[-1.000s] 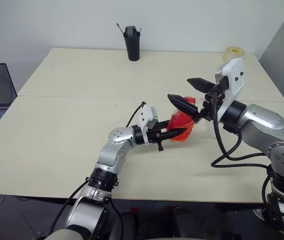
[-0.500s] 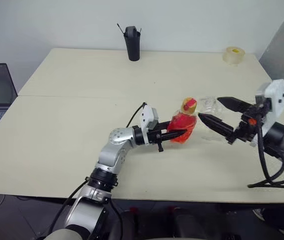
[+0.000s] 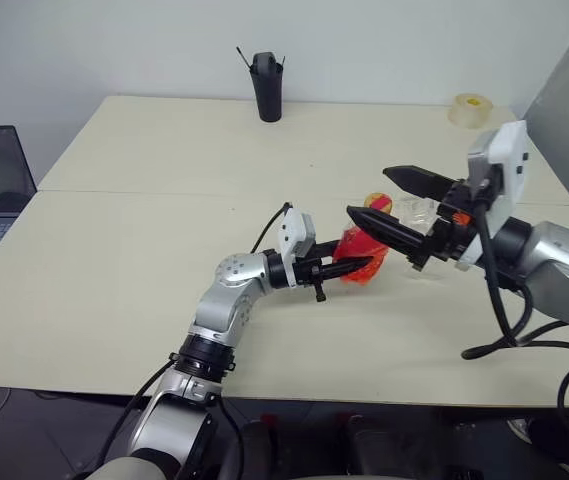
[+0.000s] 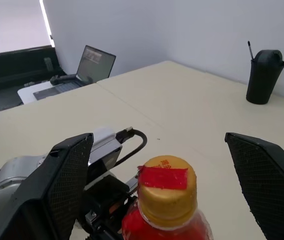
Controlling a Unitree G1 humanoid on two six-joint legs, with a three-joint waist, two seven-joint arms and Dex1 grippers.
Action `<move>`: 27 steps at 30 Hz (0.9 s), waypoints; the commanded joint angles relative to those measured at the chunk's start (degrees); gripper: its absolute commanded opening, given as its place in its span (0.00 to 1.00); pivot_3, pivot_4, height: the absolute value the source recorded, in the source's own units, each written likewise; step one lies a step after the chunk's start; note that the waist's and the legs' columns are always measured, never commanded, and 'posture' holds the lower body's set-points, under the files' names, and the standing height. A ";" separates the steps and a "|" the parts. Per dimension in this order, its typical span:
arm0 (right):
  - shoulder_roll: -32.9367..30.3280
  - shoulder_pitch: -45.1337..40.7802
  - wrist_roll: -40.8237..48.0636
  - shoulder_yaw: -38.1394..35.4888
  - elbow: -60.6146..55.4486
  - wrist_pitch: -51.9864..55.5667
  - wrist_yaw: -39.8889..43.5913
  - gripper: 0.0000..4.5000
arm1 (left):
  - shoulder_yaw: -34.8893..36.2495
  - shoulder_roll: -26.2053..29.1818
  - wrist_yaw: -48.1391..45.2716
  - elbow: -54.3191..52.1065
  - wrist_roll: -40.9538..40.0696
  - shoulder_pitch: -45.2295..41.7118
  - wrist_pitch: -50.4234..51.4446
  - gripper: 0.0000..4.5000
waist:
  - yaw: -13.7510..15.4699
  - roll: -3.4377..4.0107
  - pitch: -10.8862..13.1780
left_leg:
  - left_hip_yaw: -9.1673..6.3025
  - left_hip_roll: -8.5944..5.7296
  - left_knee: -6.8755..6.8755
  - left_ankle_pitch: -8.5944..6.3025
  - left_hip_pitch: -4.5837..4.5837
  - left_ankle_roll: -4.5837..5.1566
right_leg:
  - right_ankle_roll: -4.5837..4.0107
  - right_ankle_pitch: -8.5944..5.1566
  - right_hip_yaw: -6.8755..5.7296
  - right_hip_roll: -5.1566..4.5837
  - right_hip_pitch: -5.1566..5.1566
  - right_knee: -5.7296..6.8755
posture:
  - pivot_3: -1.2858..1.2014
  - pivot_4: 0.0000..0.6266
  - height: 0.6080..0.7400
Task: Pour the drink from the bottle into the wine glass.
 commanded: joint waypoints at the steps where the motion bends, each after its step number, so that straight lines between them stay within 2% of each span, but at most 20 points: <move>1: 2.53 -3.17 -5.85 2.92 2.69 -2.39 -0.56 1.00 | 0.33 -0.66 -0.19 -2.23 -0.97 -1.00 -1.13 0.22 | -0.03 0.00 0.00 | 0.01 0.00 0.00 0.00 0.01 0.00 | 0.00 0.00 0.00 0.00 0.00 0.01 | 0.52 0.24 1.00; 9: 6.82 -5.40 -14.37 4.82 7.73 -4.22 0.83 1.00 | 0.34 -0.64 -0.20 -2.39 -1.01 -0.92 -1.08 0.22 | -0.06 0.01 0.00 | 0.01 0.00 0.00 0.00 0.01 -0.01 | 0.00 0.00 0.00 0.01 -0.03 0.03 | 0.52 0.24 1.00; 14: 5.73 -3.48 -16.22 2.24 7.77 -3.23 1.98 1.00 | 0.39 -0.50 -0.02 -2.78 -1.08 -0.64 -0.89 0.22 | -0.06 0.01 0.00 | 0.01 0.00 0.00 0.00 0.00 0.00 | 0.00 0.00 -0.01 0.00 -0.03 0.04 | 0.52 0.24 1.00; 27: -6.27 15.21 0.35 -16.88 -2.56 0.72 8.54 1.00 | 0.09 -0.54 -0.18 -2.34 -1.14 -0.84 -1.06 0.22 | 0.08 0.00 0.00 | -0.01 -0.01 0.00 -0.01 -0.03 0.02 | 0.00 0.00 0.00 0.00 -0.01 0.03 | 0.52 0.24 1.00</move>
